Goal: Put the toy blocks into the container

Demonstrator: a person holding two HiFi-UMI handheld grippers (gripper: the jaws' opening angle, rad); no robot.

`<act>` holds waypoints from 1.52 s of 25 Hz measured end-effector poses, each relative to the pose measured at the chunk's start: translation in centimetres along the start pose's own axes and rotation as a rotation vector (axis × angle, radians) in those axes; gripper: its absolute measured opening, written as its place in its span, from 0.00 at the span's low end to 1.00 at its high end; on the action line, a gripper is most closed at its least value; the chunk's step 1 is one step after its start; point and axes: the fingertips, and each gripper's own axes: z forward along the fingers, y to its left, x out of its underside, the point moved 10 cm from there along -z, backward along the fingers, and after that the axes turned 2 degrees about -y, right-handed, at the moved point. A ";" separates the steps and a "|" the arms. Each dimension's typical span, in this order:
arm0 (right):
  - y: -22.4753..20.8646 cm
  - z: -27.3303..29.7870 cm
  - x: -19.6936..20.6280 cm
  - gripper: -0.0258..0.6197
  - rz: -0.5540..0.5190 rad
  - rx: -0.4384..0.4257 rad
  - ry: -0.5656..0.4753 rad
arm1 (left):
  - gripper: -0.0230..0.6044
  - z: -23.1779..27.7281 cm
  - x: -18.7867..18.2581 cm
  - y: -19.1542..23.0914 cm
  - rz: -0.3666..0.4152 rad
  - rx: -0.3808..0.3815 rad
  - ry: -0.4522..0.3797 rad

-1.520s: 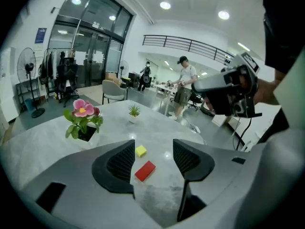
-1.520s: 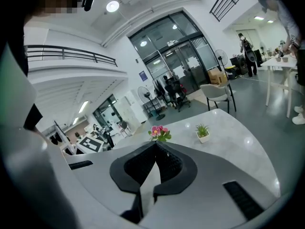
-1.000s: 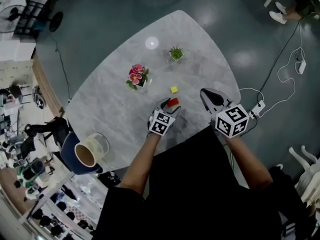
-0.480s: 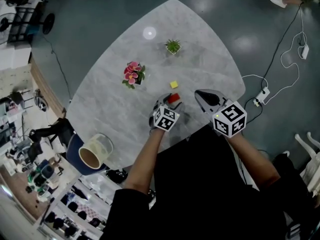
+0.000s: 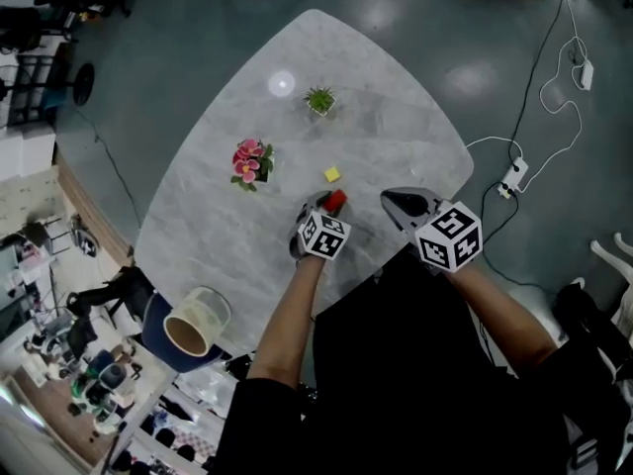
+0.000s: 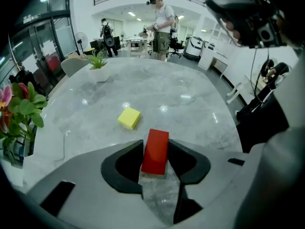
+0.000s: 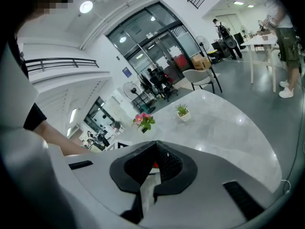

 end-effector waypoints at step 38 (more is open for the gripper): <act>28.6 9.4 6.7 0.04 -0.309 -0.288 0.079 | 0.25 -31.3 19.3 2.0 -0.238 -0.277 -0.353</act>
